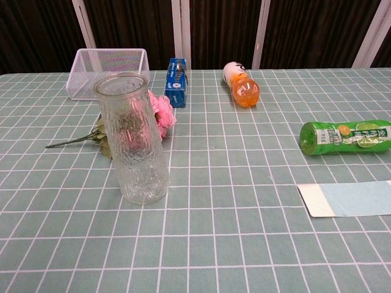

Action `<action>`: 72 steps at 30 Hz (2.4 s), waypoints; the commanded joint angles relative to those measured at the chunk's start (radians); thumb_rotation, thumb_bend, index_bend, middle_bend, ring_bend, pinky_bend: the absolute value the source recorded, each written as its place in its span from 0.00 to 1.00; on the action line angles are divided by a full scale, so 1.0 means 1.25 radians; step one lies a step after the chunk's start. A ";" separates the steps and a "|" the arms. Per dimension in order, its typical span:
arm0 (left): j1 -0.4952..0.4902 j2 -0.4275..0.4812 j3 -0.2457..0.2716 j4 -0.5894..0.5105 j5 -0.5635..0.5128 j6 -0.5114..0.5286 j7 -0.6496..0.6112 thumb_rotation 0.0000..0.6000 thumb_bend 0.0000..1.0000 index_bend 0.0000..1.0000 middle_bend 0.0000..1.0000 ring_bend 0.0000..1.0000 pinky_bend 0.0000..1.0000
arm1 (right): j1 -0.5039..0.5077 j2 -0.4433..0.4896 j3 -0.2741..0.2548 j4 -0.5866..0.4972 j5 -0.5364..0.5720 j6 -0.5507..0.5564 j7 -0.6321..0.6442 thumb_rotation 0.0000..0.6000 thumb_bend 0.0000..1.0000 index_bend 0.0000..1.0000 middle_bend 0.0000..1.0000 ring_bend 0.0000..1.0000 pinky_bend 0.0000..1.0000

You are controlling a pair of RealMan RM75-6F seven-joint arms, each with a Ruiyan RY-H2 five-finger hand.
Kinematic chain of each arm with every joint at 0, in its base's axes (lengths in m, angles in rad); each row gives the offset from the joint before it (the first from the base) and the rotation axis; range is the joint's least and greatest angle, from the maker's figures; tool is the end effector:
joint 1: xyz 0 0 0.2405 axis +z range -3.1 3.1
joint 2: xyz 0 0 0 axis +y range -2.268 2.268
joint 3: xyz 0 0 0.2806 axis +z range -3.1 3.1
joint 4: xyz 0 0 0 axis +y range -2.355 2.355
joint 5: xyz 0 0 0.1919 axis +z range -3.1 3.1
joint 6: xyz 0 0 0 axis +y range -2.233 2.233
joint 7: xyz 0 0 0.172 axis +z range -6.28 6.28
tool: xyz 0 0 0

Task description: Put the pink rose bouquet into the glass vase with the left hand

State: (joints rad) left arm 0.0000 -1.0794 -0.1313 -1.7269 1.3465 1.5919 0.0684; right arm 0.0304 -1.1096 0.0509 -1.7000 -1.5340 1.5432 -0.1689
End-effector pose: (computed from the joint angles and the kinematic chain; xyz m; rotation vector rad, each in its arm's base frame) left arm -0.3343 0.1913 0.2285 -1.1118 -0.8820 -0.8751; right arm -0.3117 -0.1911 0.1896 1.3820 -0.8119 0.8510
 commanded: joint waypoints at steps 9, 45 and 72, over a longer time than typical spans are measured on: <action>-0.007 -0.003 0.002 0.006 0.002 -0.012 0.004 1.00 0.19 0.17 0.08 0.00 0.02 | 0.001 -0.001 0.002 0.002 0.002 -0.001 -0.001 1.00 0.15 0.10 0.04 0.00 0.00; -0.517 -0.244 -0.145 0.065 -0.524 -0.427 0.417 1.00 0.15 0.15 0.08 0.00 0.02 | -0.003 0.004 0.010 0.003 0.018 0.000 0.001 1.00 0.15 0.10 0.04 0.00 0.00; -0.671 -0.544 -0.145 0.297 -0.553 -0.395 0.485 1.00 0.15 0.15 0.09 0.00 0.02 | 0.004 -0.006 0.008 0.016 0.012 -0.011 -0.003 1.00 0.15 0.10 0.04 0.00 0.00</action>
State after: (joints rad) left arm -0.8275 -1.7443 -0.3082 -1.3723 0.6671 1.1029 0.6660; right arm 0.0358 -1.1168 0.0606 -1.6803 -1.5191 1.5301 -0.1724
